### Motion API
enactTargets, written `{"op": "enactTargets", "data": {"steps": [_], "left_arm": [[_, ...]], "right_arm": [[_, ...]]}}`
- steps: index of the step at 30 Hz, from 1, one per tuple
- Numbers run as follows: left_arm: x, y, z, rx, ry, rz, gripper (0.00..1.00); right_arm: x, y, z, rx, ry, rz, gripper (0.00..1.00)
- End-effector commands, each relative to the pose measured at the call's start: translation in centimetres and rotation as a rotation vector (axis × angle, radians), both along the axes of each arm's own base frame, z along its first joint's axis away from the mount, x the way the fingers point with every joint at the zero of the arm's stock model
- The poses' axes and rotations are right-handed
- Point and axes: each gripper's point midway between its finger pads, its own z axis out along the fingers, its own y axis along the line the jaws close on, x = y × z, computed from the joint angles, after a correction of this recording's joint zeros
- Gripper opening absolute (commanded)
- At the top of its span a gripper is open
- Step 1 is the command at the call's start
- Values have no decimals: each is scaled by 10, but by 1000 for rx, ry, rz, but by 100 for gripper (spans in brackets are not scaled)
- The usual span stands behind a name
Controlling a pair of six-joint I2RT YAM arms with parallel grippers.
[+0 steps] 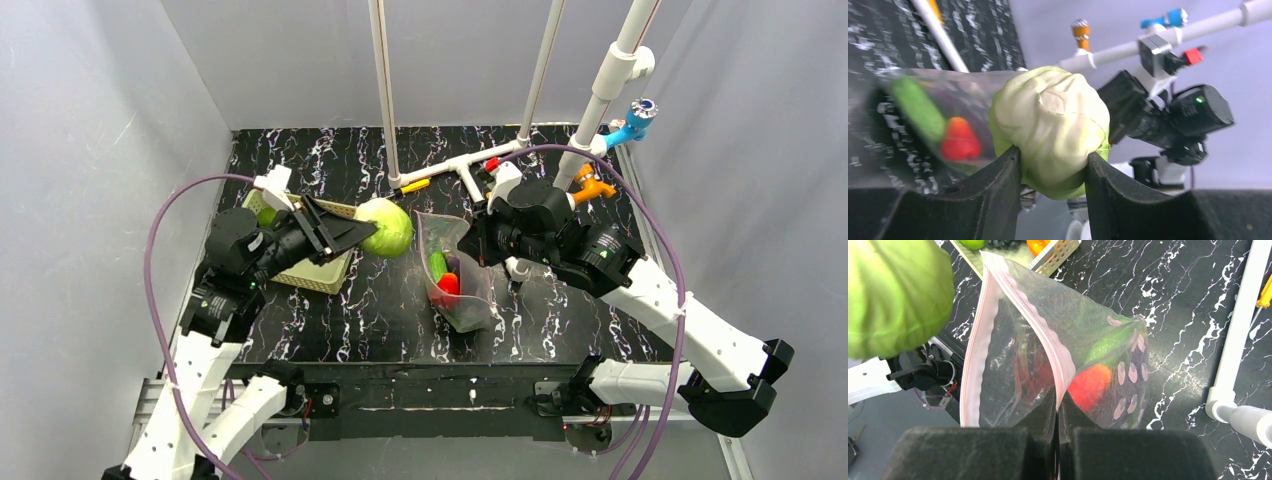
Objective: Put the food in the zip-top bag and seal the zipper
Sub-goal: Place the fake vegetable in the zipper food storage bag.
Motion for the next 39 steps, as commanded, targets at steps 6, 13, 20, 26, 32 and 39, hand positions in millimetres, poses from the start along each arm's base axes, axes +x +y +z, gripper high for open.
{"op": "enactTargets", "data": {"steps": [6, 13, 20, 26, 32, 39], "left_arm": [[-31, -74, 54, -173, -136, -259, 35], [-24, -97, 27, -116, -130, -272, 35], [-12, -78, -35, 61, -14, -153, 34], [-7, -68, -64, 168, 90, -88, 32], [-8, -81, -64, 262, 120, -106, 45], [-11, -83, -58, 281, 104, -121, 71]], "right_arm": [[2, 16, 33, 122, -45, 26, 1], [-1, 9, 44, 144, -63, 20, 1], [-4, 5, 53, 171, -80, 17, 1], [-6, 10, 50, 176, -63, 33, 1], [-6, 11, 50, 176, -60, 36, 1], [-6, 9, 50, 171, -63, 35, 1]]}}
